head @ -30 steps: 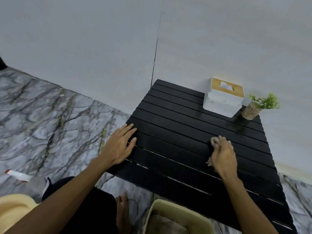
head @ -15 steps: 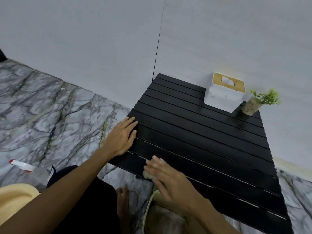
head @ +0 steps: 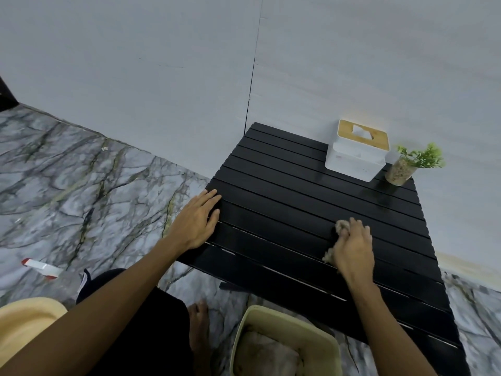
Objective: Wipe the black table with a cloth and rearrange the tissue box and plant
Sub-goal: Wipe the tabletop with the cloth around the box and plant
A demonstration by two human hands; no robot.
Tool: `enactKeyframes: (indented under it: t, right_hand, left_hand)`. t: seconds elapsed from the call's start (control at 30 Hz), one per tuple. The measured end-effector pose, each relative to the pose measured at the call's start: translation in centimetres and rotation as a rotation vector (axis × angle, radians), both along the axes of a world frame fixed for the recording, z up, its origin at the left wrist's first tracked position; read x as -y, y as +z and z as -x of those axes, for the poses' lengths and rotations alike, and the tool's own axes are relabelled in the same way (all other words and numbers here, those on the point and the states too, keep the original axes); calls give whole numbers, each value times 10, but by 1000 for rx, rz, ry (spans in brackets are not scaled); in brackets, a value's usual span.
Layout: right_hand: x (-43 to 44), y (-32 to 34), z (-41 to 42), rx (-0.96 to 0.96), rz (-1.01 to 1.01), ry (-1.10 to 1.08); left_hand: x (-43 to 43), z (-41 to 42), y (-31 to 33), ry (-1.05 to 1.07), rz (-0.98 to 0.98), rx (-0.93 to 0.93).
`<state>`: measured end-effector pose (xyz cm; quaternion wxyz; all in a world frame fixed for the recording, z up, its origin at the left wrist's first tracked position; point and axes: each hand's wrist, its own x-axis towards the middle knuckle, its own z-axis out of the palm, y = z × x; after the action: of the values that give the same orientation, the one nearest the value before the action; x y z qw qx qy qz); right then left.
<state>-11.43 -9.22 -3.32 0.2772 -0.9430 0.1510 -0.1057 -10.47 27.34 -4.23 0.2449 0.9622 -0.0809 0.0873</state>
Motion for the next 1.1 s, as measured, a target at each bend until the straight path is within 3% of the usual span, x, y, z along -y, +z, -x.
enactKeyframes:
  t: [0.1,0.2,0.37,0.6,0.73,0.93,1.1]
  right_hand:
    - [-35,-4,-50,25,129,26]
    - [-84,0,-89,0,89,99]
    - [-158,2,-128,-18,86,402]
    - [-234,7,-109,-79,84,817]
    - [-253,16,-76,-112,39,903]
    - [-260,21,-26,-74,34,1026]
    - [-258,25,11,-5,40,1157]
  left_hand:
    - [2,2,3,25,89,-12]
    - [0,5,7,49,199,-25]
    - [-4,4,17,71,401,-49]
    - [-19,-7,18,175,817,-156]
    - [-27,-11,22,231,1065,-176]
    - [-36,3,25,278,937,-235]
    - [-35,16,34,238,979,-299]
